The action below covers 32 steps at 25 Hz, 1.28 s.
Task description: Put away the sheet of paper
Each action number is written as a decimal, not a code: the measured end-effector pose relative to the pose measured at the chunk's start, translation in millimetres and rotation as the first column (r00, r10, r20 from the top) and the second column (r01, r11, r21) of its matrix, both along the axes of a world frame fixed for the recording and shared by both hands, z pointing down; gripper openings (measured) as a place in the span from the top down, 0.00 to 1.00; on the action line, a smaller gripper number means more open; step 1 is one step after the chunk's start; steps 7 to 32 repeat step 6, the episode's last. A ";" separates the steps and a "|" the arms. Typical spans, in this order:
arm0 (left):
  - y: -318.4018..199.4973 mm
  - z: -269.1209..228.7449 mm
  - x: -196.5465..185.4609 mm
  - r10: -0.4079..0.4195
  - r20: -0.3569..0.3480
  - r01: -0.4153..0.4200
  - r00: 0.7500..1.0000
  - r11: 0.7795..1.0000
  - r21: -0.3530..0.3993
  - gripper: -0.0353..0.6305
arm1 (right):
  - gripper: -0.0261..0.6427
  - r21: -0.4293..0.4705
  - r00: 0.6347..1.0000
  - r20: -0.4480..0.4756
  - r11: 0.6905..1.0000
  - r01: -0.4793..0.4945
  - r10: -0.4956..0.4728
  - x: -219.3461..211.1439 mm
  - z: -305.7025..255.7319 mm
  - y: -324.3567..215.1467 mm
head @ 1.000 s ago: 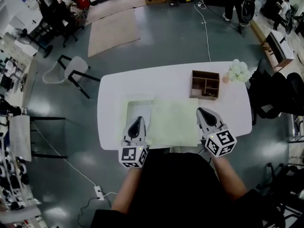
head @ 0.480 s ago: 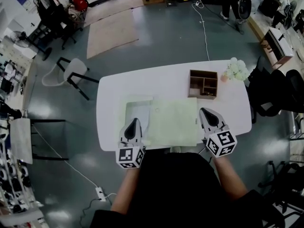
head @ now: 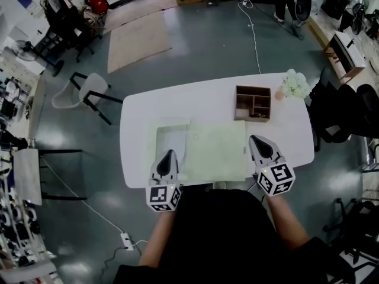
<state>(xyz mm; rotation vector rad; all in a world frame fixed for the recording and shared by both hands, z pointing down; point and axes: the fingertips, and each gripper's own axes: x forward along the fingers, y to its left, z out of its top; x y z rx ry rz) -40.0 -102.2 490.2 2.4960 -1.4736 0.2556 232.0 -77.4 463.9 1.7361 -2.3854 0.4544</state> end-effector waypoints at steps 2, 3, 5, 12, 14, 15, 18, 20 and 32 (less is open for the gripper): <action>0.9 1.6 0.2 0.001 0.002 -0.001 1.000 1.000 -0.004 0.94 | 0.96 -0.004 1.000 -0.001 1.000 0.002 -0.002 -0.6 2.3 0.8; 1.6 2.6 0.0 0.003 0.003 -0.003 1.000 1.000 -0.006 0.94 | 0.96 -0.005 1.000 -0.001 1.000 0.003 -0.003 -1.0 3.2 1.0; 2.9 4.6 -0.6 0.005 0.006 -0.004 1.000 1.000 -0.011 0.94 | 0.96 -0.007 1.000 -0.002 1.000 0.005 -0.005 -1.9 4.5 1.1; 3.6 5.7 -0.9 0.005 0.008 -0.005 1.000 1.000 -0.013 0.94 | 0.96 -0.008 1.000 -0.001 1.000 0.006 -0.006 -2.3 5.0 1.1; 3.6 5.7 -0.9 0.005 0.008 -0.005 1.000 1.000 -0.013 0.94 | 0.96 -0.008 1.000 -0.001 1.000 0.006 -0.006 -2.3 5.0 1.1; 3.6 5.7 -0.9 0.005 0.008 -0.005 1.000 1.000 -0.013 0.94 | 0.96 -0.008 1.000 -0.001 1.000 0.006 -0.006 -2.3 5.0 1.1; 3.6 5.7 -0.9 0.005 0.008 -0.005 1.000 1.000 -0.013 0.94 | 0.96 -0.008 1.000 -0.001 1.000 0.006 -0.006 -2.3 5.0 1.1; 3.6 5.7 -0.9 0.005 0.008 -0.005 1.000 1.000 -0.013 0.94 | 0.96 -0.008 1.000 -0.001 1.000 0.006 -0.006 -2.3 5.0 1.1; 3.6 5.7 -0.9 0.005 0.008 -0.005 1.000 1.000 -0.013 0.94 | 0.96 -0.008 1.000 -0.001 1.000 0.006 -0.006 -2.3 5.0 1.1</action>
